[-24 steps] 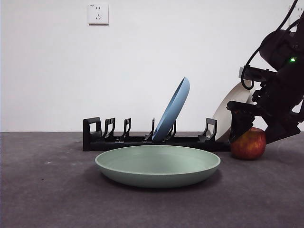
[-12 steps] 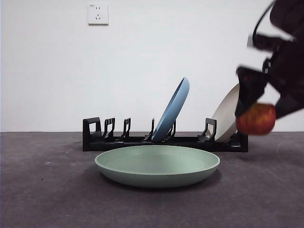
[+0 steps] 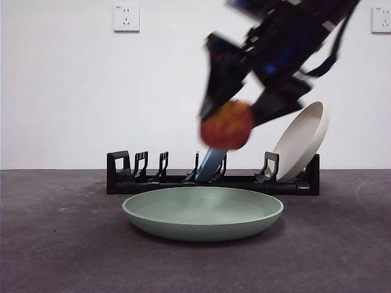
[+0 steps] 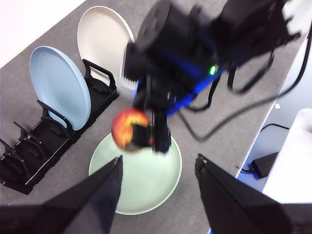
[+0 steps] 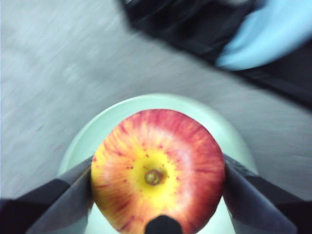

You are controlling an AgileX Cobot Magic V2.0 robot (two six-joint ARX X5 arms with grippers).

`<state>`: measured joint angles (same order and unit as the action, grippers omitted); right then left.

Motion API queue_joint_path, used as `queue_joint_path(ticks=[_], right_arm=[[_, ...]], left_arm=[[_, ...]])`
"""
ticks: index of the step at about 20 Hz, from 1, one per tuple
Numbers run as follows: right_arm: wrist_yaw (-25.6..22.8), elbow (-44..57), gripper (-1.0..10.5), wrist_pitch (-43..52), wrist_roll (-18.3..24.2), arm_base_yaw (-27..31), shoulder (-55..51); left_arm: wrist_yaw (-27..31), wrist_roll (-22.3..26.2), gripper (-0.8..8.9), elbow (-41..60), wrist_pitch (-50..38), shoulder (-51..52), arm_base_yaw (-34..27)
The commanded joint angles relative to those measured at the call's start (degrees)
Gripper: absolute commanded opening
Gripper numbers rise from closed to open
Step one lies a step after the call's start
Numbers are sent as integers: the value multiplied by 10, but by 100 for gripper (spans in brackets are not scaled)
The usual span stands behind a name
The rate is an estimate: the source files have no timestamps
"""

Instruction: Take the green plate from the plate rack,put the plate on the table,take the apple from the table,put the apple in the plate

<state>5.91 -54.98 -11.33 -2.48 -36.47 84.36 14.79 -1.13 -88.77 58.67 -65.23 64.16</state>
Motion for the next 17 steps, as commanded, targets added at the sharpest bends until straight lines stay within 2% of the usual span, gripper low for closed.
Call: queue_joint_path(ticks=[1,6,11,12,13,15,16,17], right_arm=[[-5,0,-18,22,-9,-22,55],[-33,0,-18,49,-9,-44,134],[-33,0,-16,37,-1,-45,147],[-33,0,14,33,-2,-45,147],[-33,0,125,30,-2,-45,147],[-33,0,447,27,-5,-45,147],[-33,0,559,28,-6,-45,146],[-33,0,608,28,-7,-45,146]], left_arm=[[0,-4,252,2,0,1,1],[0,-4,252,2,2,1,1],[0,-4,252,2,10,1,1],[0,-4,252,2,11,1,1],[0,-4,252,2,12,1,1],[0,-4,252,2,14,1,1],[0,-4,252,2,16,1,1],[0,-4,252,2,17,1,1]])
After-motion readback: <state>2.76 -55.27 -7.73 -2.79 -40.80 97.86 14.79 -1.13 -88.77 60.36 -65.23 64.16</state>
